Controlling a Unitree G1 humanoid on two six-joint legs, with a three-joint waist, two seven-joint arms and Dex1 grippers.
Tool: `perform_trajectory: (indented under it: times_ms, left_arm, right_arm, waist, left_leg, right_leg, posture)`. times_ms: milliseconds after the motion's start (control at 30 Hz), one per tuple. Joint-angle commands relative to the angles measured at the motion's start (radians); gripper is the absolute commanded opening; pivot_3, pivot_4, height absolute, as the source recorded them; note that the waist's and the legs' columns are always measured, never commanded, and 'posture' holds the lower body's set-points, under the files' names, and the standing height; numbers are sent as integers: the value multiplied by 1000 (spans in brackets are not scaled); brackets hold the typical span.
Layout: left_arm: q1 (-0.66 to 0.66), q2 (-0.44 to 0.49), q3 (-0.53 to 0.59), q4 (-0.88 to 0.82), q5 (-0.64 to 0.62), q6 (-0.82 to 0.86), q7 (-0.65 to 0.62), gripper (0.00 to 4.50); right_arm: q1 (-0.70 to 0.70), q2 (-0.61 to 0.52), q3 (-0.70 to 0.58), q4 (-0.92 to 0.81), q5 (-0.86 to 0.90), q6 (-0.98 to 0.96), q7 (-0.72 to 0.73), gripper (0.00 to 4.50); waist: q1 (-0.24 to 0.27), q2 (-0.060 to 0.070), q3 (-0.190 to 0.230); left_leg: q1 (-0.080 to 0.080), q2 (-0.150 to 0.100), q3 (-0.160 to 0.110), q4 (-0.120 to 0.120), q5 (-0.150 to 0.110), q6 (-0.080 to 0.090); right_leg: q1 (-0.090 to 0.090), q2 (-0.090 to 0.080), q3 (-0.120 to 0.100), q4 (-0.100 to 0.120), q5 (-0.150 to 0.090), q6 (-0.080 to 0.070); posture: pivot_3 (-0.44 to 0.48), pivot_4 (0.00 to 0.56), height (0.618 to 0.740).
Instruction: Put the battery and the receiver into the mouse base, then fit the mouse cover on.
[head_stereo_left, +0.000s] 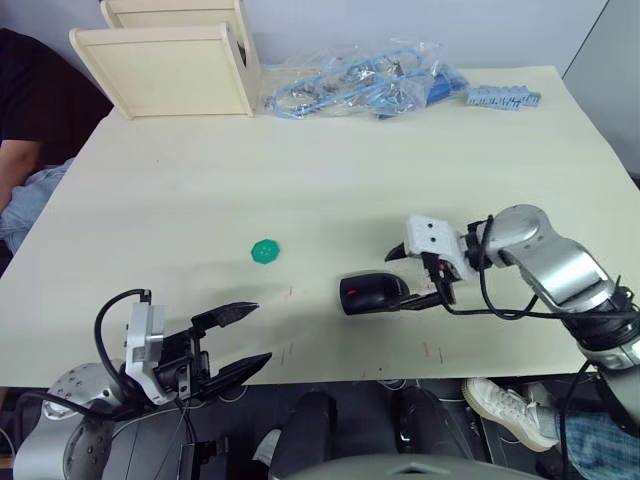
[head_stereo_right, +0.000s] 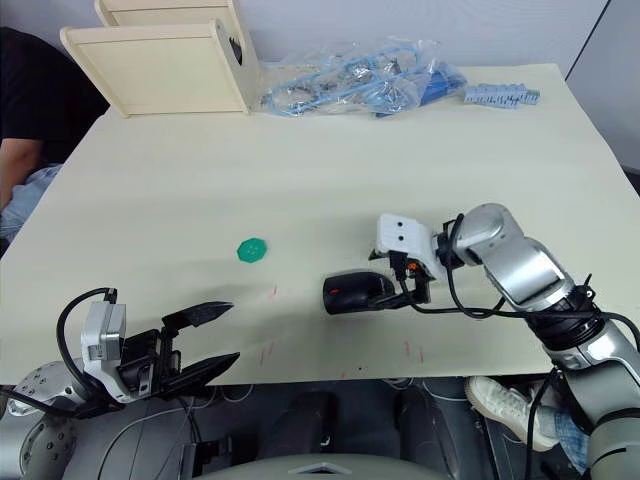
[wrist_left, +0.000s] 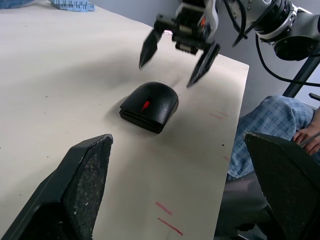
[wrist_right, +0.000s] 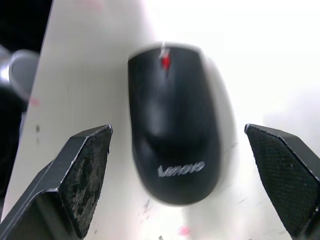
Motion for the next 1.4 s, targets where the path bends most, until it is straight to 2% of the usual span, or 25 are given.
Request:
perform_trajectory:
  times_ms: [33,100,133,167,200,233,633,1167,1267,1400]
  left_arm:
    - [-5,8,29,-11,-15,-11,-11,4500]
    - [-13,11,29,-5,-14,-10,-15,4500]
    - [-17,12,28,-2,-14,-9,-16,4500]
    - [-21,13,27,1,-14,-9,-17,4500]
    - [-25,14,26,4,-13,-8,-19,4500]
    - [-30,16,26,7,-13,-8,-20,4500]
    - [-39,17,29,20,-7,-11,-34,4500]
    - [-28,15,28,8,-7,-12,-23,4500]
    - [-21,14,30,1,-9,-12,-22,4500]
    - [-14,14,31,-5,-11,-12,-21,4500]
  right_arm:
    - [-14,41,-50,-74,72,64,-36,4461]
    - [-27,60,-36,-90,86,101,-53,4461]
    - [-33,71,-26,-97,88,115,-63,3954]
    - [-40,81,-13,-101,88,125,-74,3694]
    - [-47,90,4,-102,80,131,-84,3146]
    - [-55,98,26,-102,67,127,-91,2854]
    - [-159,160,200,-54,-30,144,-150,2854]
    - [-177,217,239,-5,-73,185,-174,2854]
    - [-176,221,238,-9,-73,187,-172,2014]
    - [-169,222,247,-3,-83,181,-173,2014]
  waist:
    - [-2,0,0]
    - [-1,0,0]
    - [-1,0,0]
    - [-1,0,0]
    - [-1,0,0]
    - [-1,0,0]
    - [-3,0,0]
    - [-3,0,0]
    - [-4,0,0]
    - [-4,0,0]
  left_leg:
    - [0,0,0,0,0,0]
    - [0,0,0,0,0,0]
    - [0,0,0,0,0,0]
    - [0,0,0,0,0,0]
    - [0,0,0,0,0,0]
    - [0,0,0,0,0,0]
    - [0,0,-1,0,0,0]
    - [0,0,-1,0,0,0]
    - [0,0,-1,0,0,0]
    - [0,0,-1,0,0,0]
  right_leg:
    - [0,0,0,0,0,0]
    - [0,0,0,0,0,0]
    - [0,0,0,0,0,0]
    - [0,0,0,0,0,0]
    - [0,0,0,0,0,0]
    - [0,0,0,0,0,0]
    - [-1,0,-1,0,0,0]
    - [-1,0,-1,0,0,0]
    - [-1,0,-1,0,0,0]
    - [-1,0,-1,0,0,0]
  posture:
    - [0,150,740]
    - [0,150,740]
    - [0,150,740]
    - [0,150,740]
    - [0,150,740]
    - [0,150,740]
    - [0,150,740]
    - [0,150,740]
    - [0,150,740]
    - [0,150,740]
